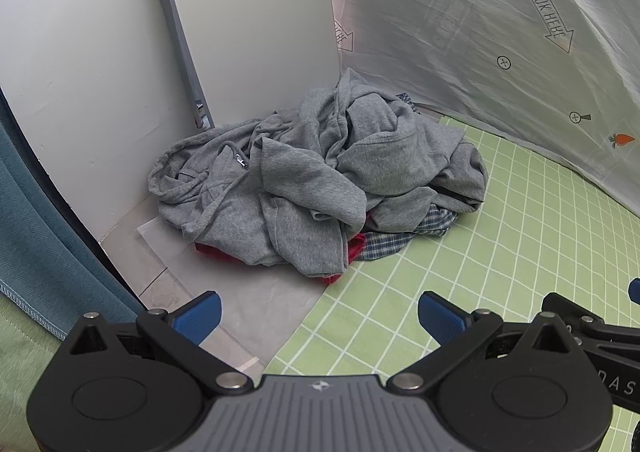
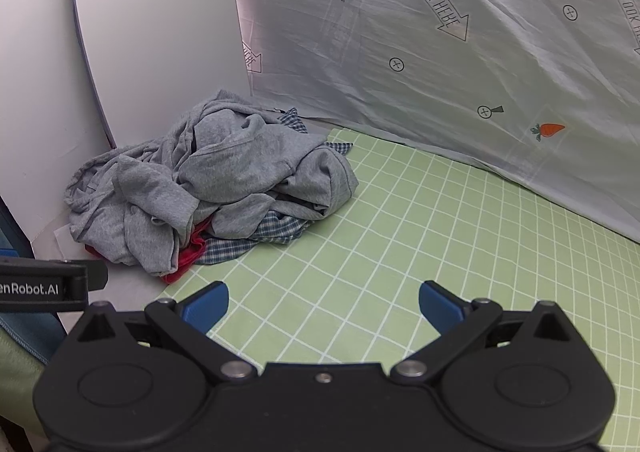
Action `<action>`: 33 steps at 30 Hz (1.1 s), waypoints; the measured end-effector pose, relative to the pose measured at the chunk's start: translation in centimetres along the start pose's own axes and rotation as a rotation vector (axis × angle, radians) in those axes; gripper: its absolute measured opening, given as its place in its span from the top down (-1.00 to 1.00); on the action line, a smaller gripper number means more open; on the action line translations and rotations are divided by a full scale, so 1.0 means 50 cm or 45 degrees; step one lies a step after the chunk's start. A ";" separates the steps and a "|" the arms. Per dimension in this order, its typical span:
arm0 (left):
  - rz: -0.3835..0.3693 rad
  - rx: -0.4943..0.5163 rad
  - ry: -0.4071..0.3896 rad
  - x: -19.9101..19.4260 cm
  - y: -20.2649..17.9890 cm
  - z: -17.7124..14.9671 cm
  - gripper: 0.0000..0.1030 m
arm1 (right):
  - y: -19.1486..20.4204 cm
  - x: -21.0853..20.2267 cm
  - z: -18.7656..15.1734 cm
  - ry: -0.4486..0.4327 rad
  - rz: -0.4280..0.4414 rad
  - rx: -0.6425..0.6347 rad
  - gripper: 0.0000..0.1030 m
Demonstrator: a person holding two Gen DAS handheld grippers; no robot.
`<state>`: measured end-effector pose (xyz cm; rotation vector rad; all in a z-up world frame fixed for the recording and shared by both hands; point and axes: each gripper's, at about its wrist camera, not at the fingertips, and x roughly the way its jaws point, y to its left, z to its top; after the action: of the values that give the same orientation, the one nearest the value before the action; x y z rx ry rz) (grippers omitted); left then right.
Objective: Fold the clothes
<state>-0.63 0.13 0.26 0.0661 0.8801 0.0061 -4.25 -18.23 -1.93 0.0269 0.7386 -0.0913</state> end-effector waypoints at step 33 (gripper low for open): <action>0.005 0.002 -0.004 -0.002 -0.007 -0.001 -1.00 | -0.003 -0.004 0.000 -0.008 0.001 0.003 -0.99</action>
<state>-0.73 -0.24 0.29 0.0693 0.8765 0.0093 -4.42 -18.36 -1.78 0.0291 0.7322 -0.0918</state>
